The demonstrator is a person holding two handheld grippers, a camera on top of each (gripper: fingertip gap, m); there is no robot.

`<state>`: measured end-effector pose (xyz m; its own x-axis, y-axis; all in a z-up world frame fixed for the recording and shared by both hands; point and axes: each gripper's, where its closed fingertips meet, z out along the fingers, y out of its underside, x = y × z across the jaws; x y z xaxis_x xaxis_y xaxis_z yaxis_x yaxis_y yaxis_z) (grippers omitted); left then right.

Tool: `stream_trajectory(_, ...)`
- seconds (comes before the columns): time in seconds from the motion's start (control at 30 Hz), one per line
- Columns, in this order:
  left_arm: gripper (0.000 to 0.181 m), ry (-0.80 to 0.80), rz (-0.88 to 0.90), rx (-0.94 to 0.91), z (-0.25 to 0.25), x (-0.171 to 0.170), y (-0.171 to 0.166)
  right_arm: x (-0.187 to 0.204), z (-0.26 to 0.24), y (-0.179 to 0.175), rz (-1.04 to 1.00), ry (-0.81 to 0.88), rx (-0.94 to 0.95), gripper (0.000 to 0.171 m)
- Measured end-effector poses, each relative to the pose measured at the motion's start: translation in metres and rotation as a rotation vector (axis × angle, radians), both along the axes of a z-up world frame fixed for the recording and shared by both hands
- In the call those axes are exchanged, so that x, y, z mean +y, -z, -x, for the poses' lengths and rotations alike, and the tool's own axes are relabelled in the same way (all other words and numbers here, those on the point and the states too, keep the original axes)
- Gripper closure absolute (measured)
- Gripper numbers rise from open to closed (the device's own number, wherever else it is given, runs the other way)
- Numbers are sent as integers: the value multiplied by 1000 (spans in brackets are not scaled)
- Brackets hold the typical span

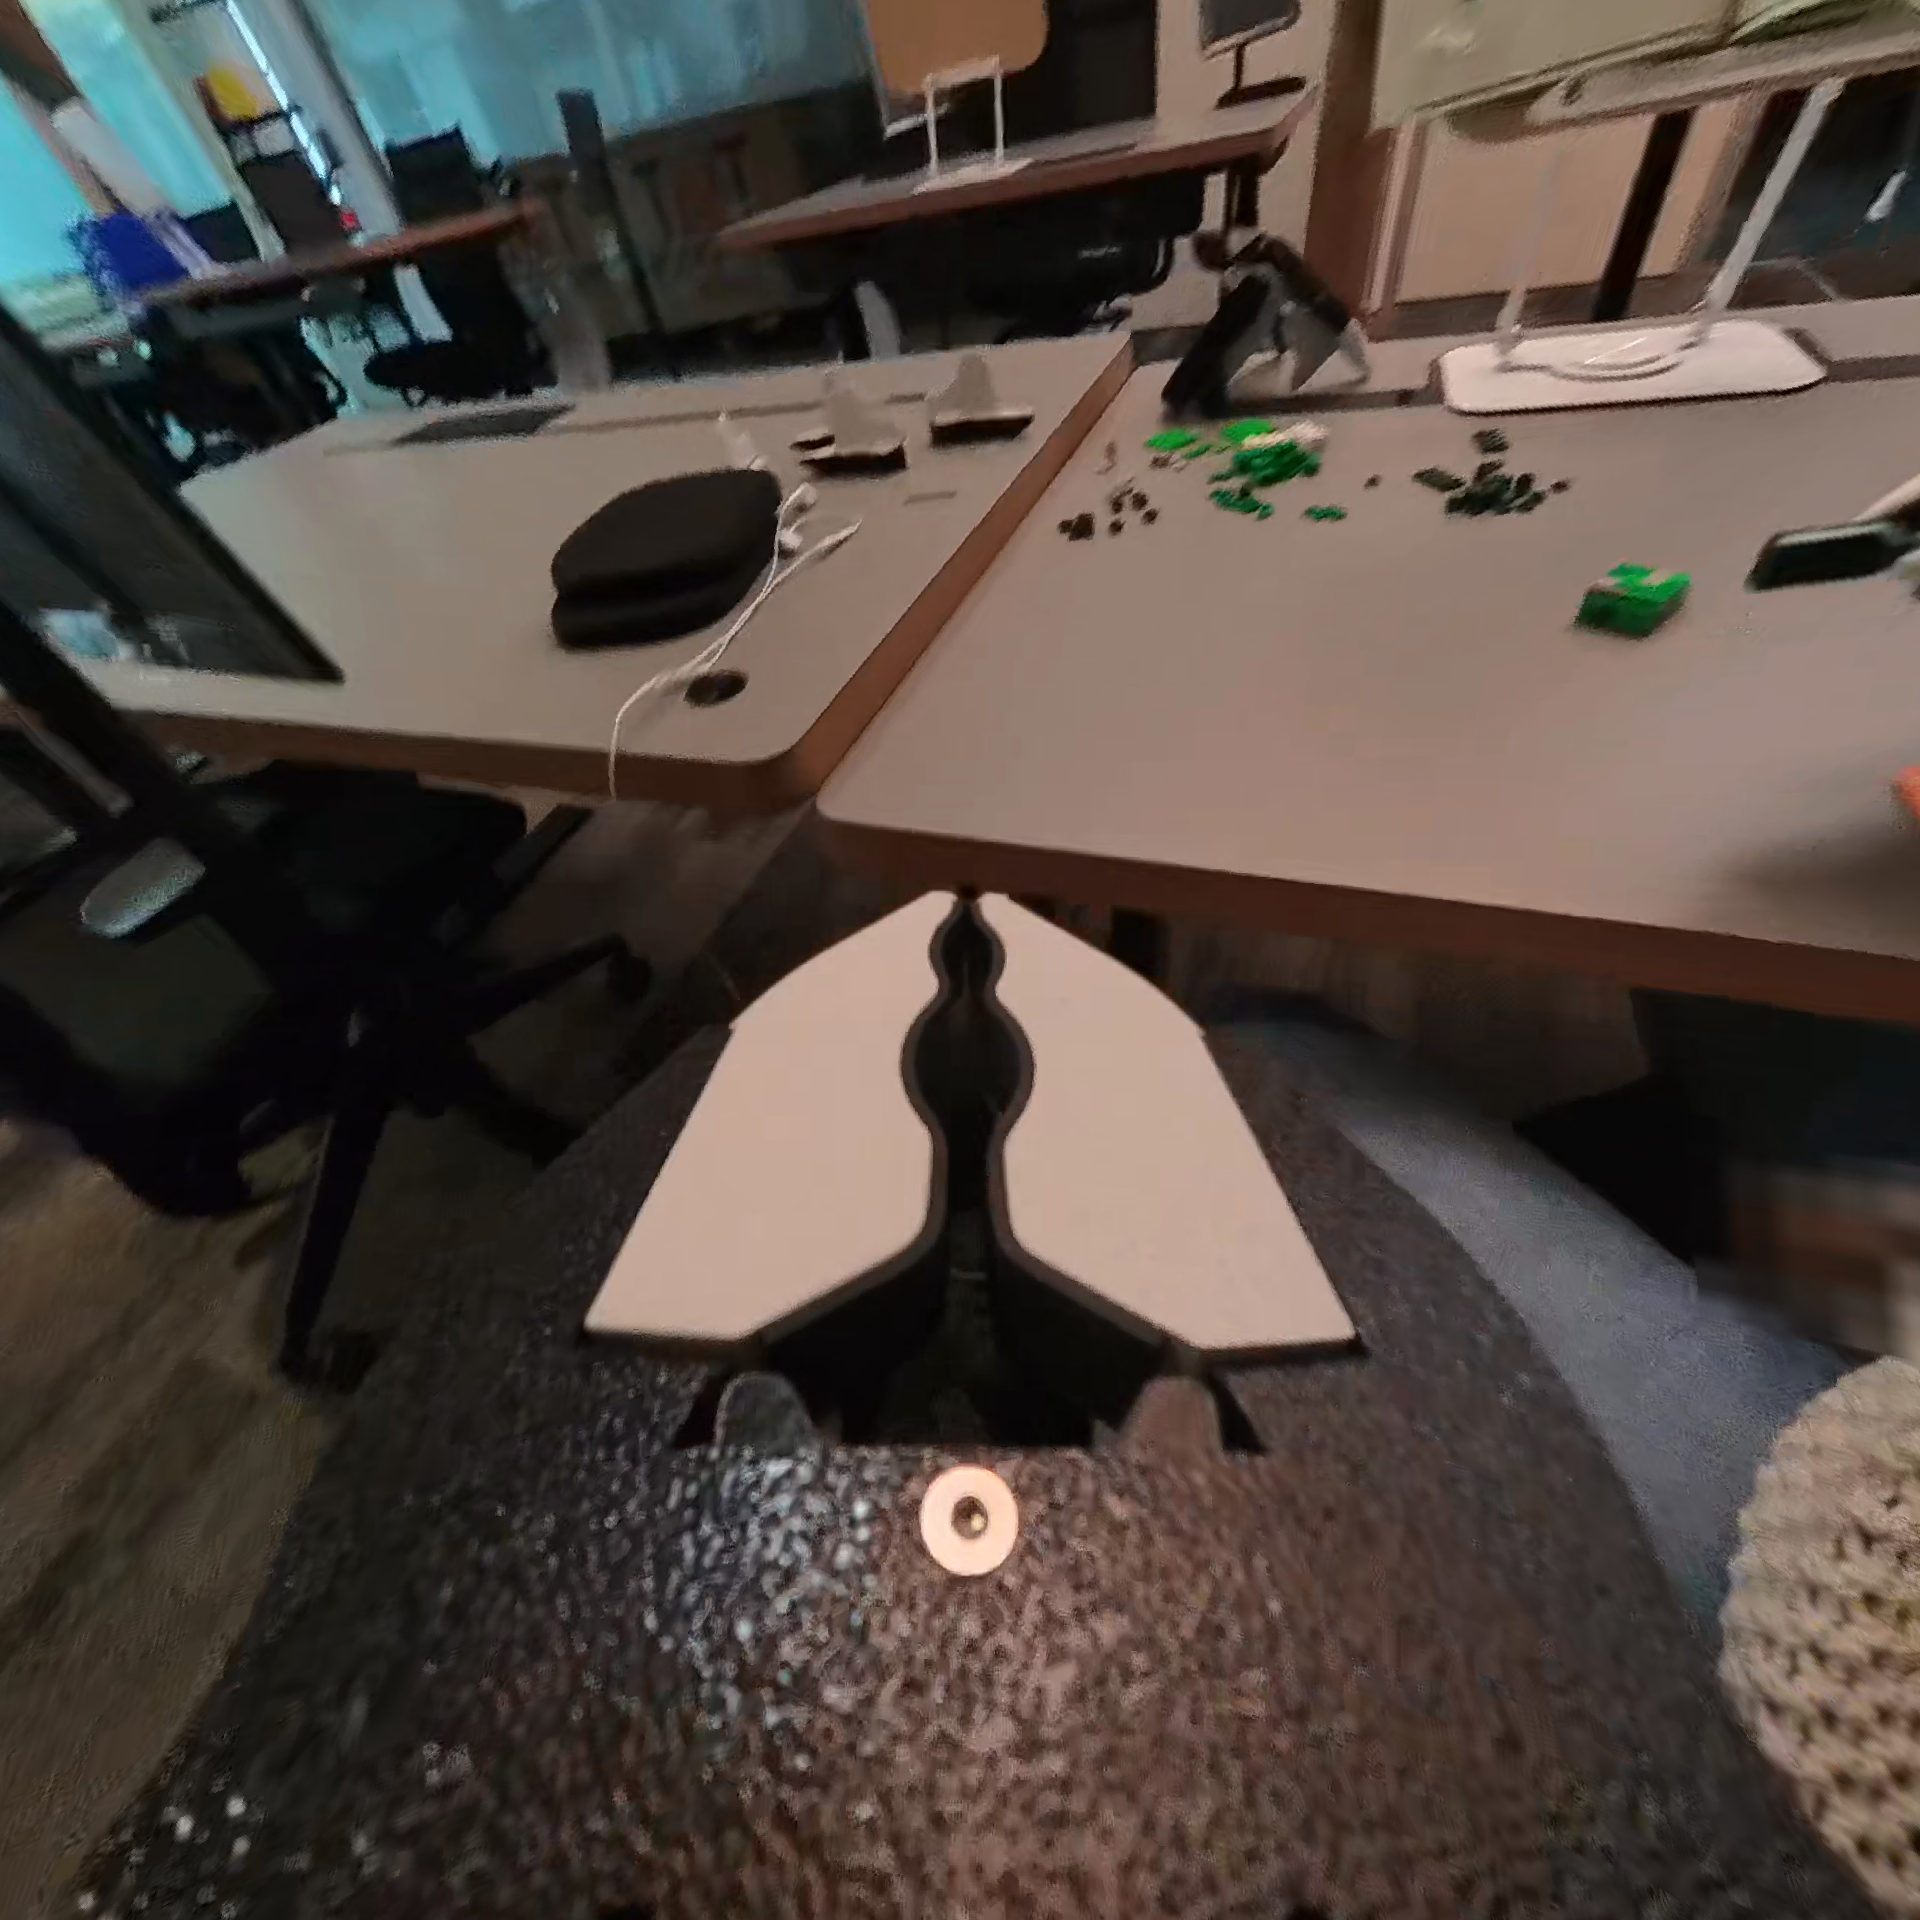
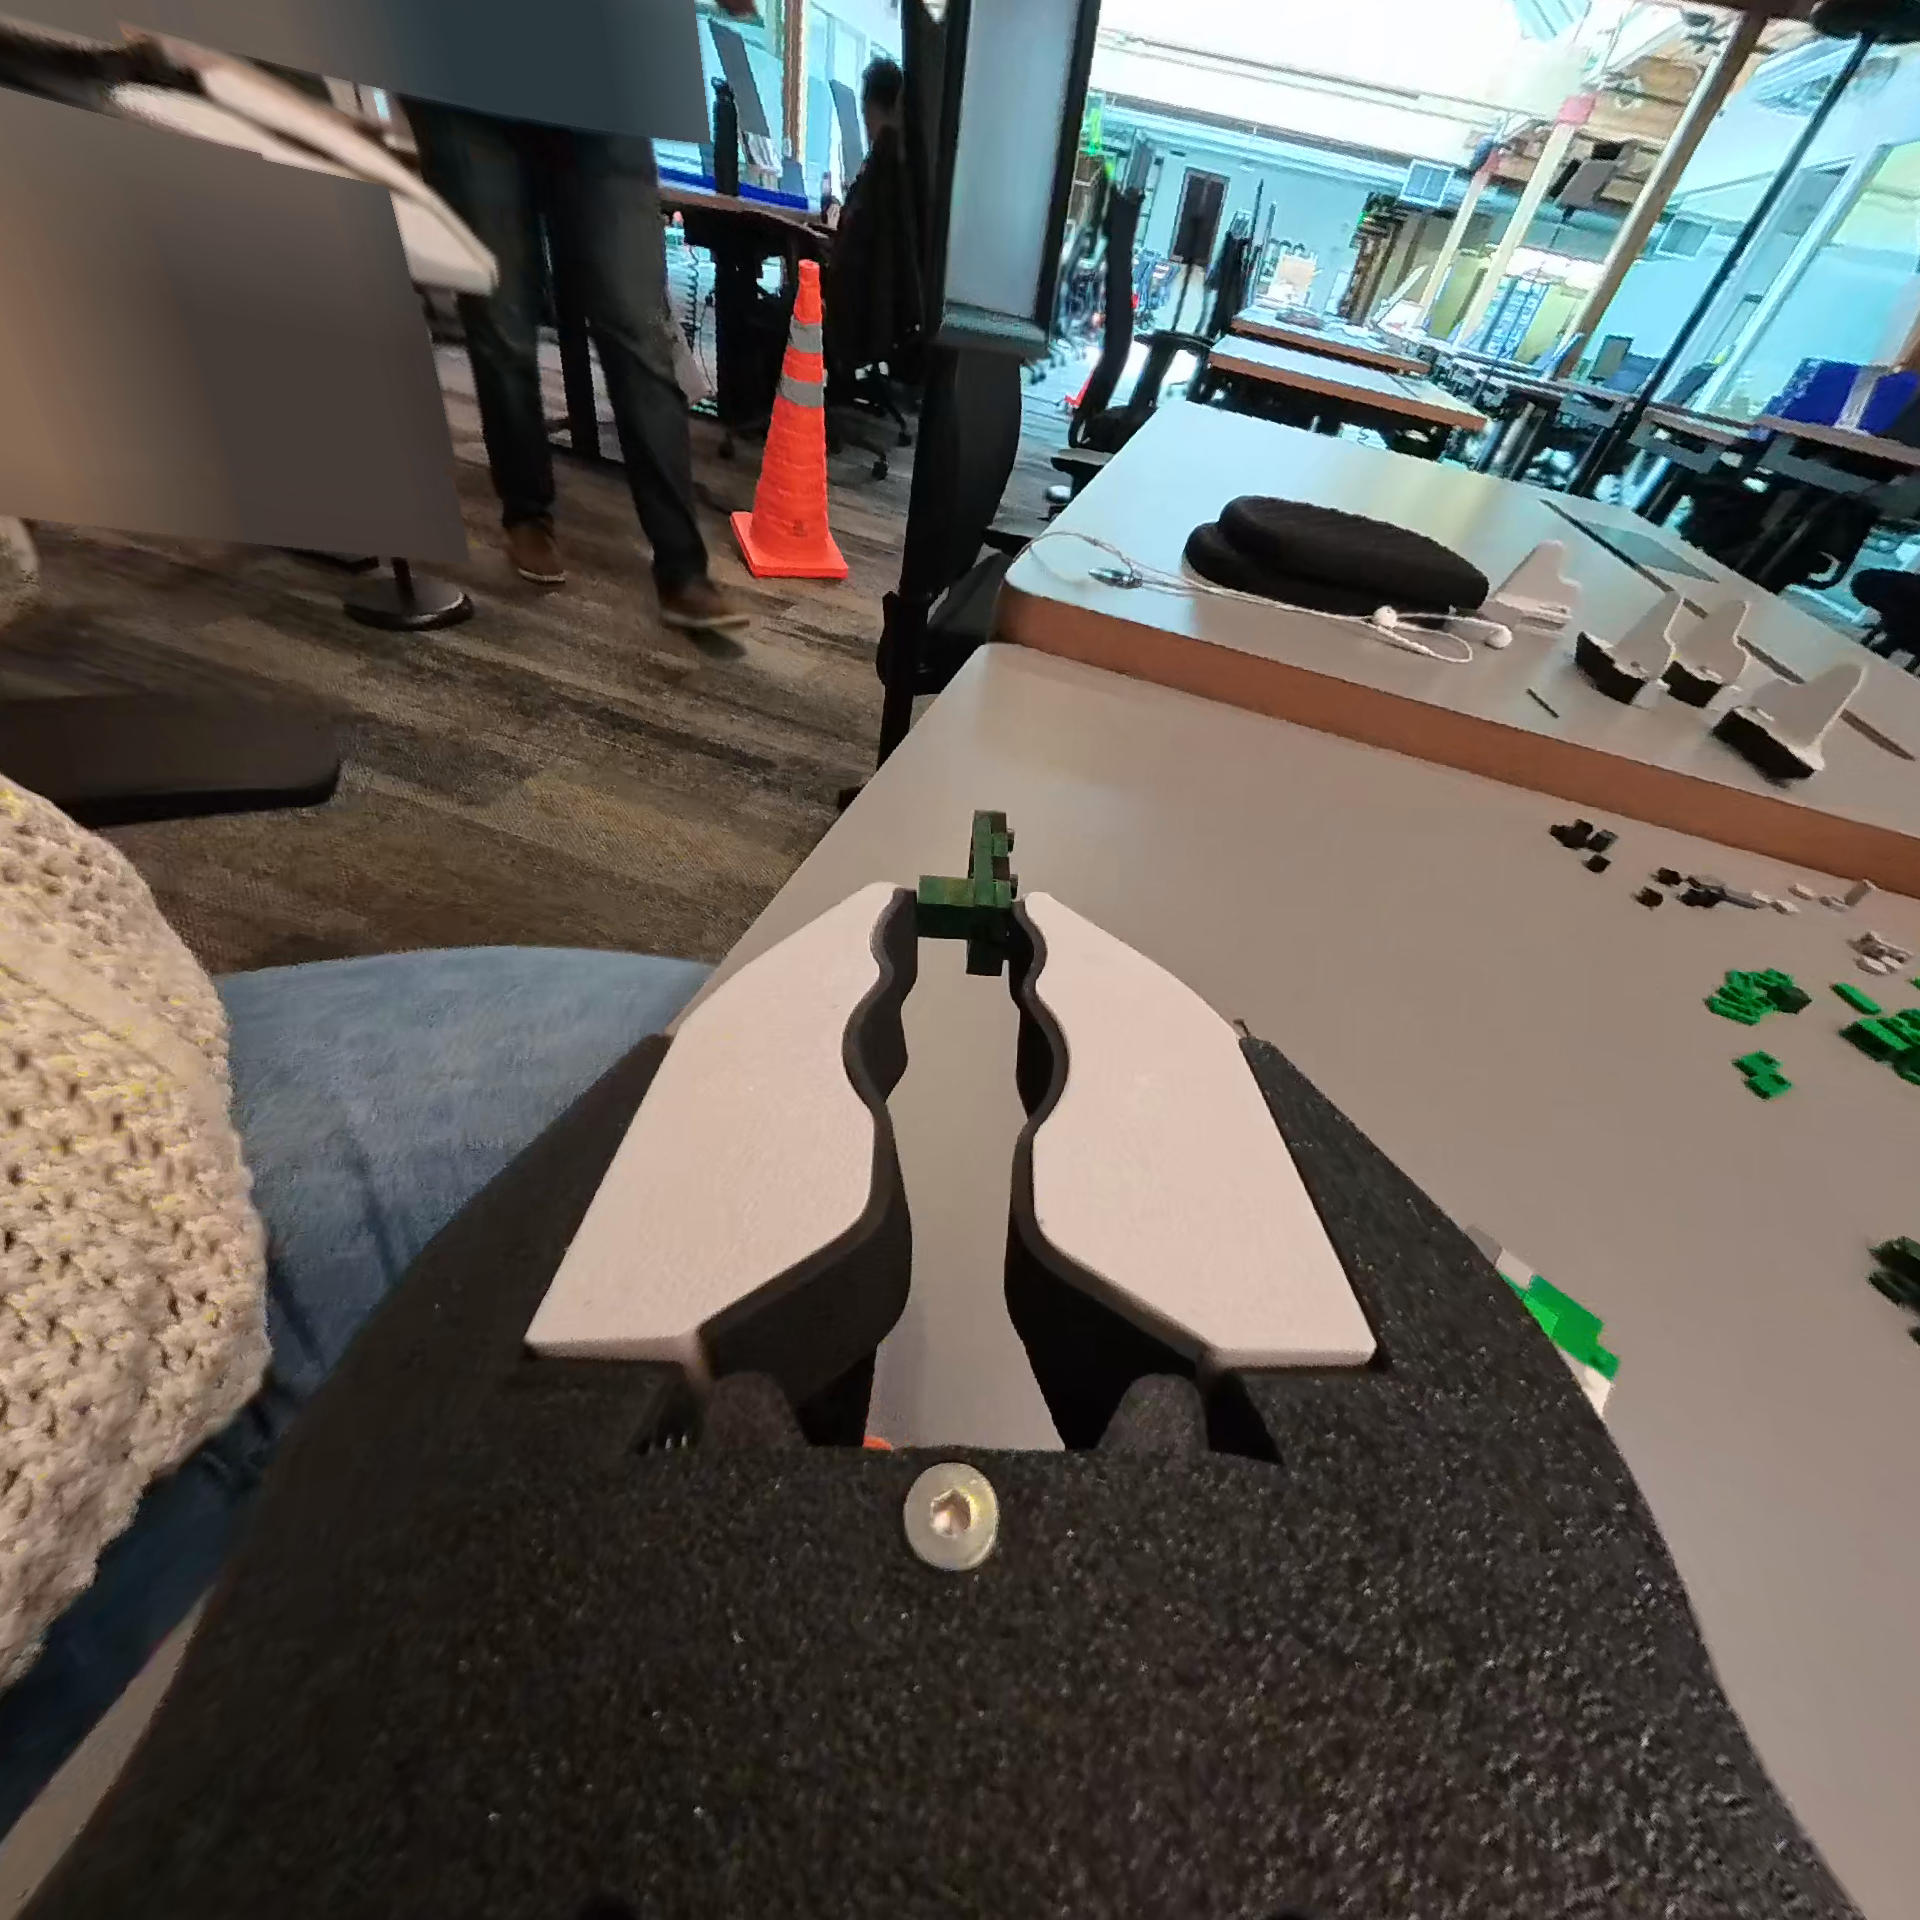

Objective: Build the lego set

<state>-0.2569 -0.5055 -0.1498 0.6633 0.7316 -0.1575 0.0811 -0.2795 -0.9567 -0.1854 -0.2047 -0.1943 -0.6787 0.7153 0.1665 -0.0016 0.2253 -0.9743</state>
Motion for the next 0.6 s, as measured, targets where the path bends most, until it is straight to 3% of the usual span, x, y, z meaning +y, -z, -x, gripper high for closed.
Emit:
stream_trajectory(0.27,181,-50,-71,-97,14,-28,32,1,12,-7,81,20,-38,155)
stream_trajectory(0.4,170,-88,-127,-79,29,-36,35,-5,17,-11,78,30,-32,155)
stream_trajectory(0.6,163,-365,-206,113,74,-82,53,-4,43,-20,-3,142,36,155)
